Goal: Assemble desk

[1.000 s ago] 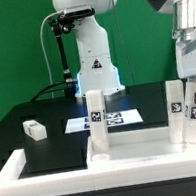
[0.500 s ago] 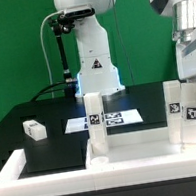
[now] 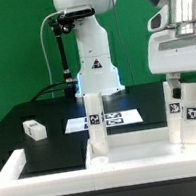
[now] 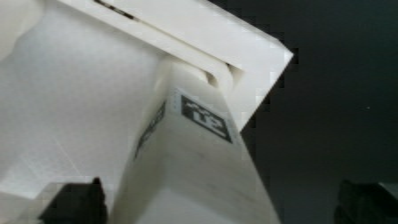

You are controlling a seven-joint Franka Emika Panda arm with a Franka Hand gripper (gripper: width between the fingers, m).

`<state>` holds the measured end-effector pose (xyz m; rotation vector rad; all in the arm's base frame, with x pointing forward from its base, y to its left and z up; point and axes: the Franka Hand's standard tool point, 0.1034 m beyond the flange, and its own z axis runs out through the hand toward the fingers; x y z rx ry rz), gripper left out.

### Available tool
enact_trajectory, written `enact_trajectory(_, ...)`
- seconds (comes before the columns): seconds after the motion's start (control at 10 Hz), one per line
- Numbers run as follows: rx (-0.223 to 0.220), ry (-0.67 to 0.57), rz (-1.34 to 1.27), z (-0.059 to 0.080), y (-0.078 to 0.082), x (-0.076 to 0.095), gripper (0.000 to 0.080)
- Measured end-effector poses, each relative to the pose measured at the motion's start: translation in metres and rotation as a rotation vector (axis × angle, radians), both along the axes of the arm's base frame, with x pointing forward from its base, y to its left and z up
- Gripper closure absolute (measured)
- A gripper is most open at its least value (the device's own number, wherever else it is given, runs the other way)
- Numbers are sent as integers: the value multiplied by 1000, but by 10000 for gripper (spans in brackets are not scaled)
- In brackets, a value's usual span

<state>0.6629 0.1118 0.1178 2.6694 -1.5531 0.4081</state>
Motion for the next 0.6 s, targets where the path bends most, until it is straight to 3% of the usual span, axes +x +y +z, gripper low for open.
enact_trajectory(0.2, -29, 20, 123, 0, 0, 0, 150)
enact_trajectory(0.3, -123, 60, 355, 3, -1, 4, 150)
enact_trajectory(0.4, -190, 149, 561, 19, -3, 17, 150)
enact_trajectory(0.5, -202, 82, 574, 28, 1, 37, 150)
enact_trajectory(0.6, -199, 91, 566, 21, -1, 31, 150)
